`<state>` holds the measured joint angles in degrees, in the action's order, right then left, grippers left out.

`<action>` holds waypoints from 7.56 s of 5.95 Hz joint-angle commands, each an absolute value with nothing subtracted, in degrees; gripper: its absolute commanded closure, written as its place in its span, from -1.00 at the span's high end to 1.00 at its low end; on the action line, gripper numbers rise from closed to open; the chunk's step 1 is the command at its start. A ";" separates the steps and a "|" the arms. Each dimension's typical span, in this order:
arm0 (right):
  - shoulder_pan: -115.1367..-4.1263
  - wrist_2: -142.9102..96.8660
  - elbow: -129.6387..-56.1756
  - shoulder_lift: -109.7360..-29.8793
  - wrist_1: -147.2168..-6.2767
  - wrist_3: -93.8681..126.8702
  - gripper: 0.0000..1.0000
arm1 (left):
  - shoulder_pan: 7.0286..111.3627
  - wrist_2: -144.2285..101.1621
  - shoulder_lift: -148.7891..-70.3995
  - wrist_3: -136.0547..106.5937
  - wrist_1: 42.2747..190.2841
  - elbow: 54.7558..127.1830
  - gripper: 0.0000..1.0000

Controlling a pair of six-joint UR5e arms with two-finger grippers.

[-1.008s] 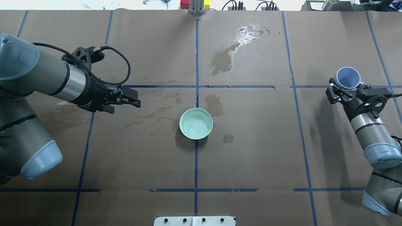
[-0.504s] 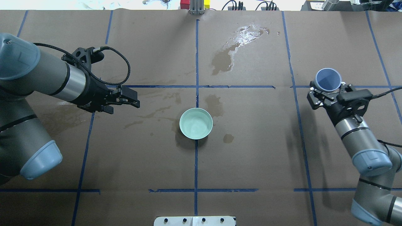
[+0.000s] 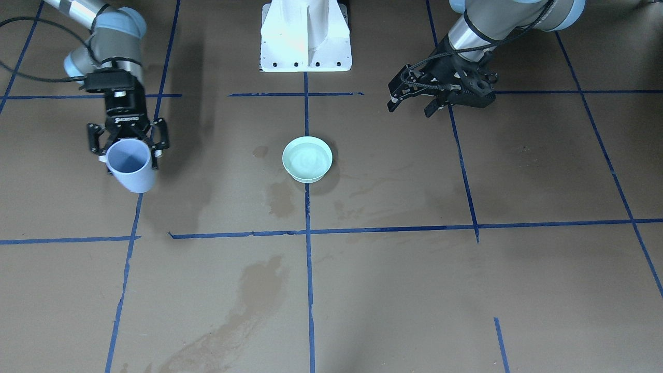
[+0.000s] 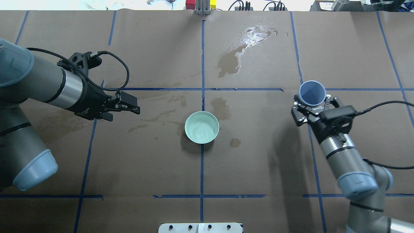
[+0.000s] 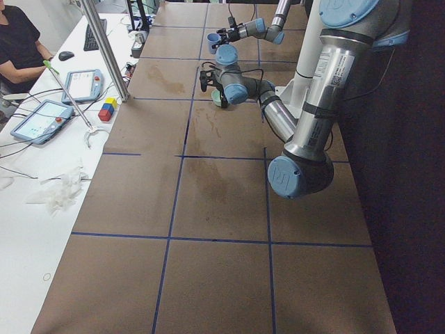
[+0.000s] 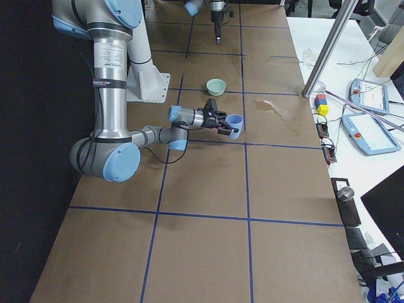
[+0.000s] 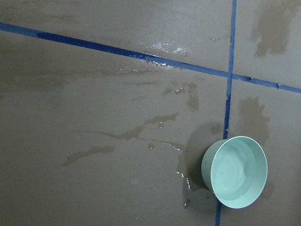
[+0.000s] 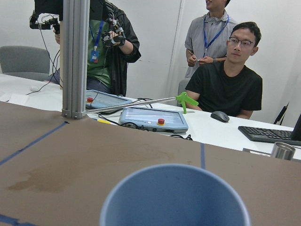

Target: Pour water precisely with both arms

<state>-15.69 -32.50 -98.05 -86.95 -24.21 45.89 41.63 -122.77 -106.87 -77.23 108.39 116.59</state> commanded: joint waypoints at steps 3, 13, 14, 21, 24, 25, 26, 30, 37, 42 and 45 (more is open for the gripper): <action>-8.88 -25.84 -98.17 -71.49 -46.69 45.88 -0.44 | 41.66 -122.78 -105.91 -77.26 108.37 117.16 0.99; -7.12 -21.81 -97.65 -58.45 -82.26 19.83 -0.89 | 41.48 -122.78 -105.56 -77.26 108.37 116.81 0.99; -6.86 -21.62 -97.56 -58.53 -82.27 17.08 -0.89 | 41.48 -122.78 -105.56 -77.26 108.37 116.89 0.99; -6.77 -20.04 -97.73 -58.36 -86.57 -4.97 -0.94 | 41.48 -122.78 -105.38 -77.34 108.37 117.25 0.99; -6.77 -18.90 -98.17 -56.26 -92.52 -10.72 -0.94 | 41.48 -122.78 -105.38 -77.34 108.37 117.25 0.99; -6.77 -18.90 -98.35 -55.99 -93.59 -13.94 -0.94 | 41.48 -122.78 -105.38 -77.34 108.37 117.33 1.00; -6.85 -18.90 -98.44 -55.99 -93.60 -18.41 -0.94 | 41.40 -122.78 -105.47 -77.43 108.37 117.25 1.00; -7.29 -19.94 -103.09 -56.77 -91.85 -6.62 -0.92 | 41.22 -122.78 -105.47 -77.43 108.37 117.07 1.00; -8.35 -28.82 -107.65 -66.32 -82.62 71.61 -0.94 | 37.36 -117.07 -111.53 -82.16 108.19 112.68 1.00; -17.83 -38.50 -119.01 -96.42 -63.08 83.22 -0.92 | 34.45 -113.73 -112.76 -83.23 108.11 111.45 1.00; -20.03 -38.23 -104.81 -105.62 -36.12 82.18 -0.90 | 34.10 -113.73 -112.85 -83.41 108.11 111.27 1.00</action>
<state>-19.49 -38.26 -109.39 -103.25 -44.84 82.50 34.14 -113.69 -112.83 -83.39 108.11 111.31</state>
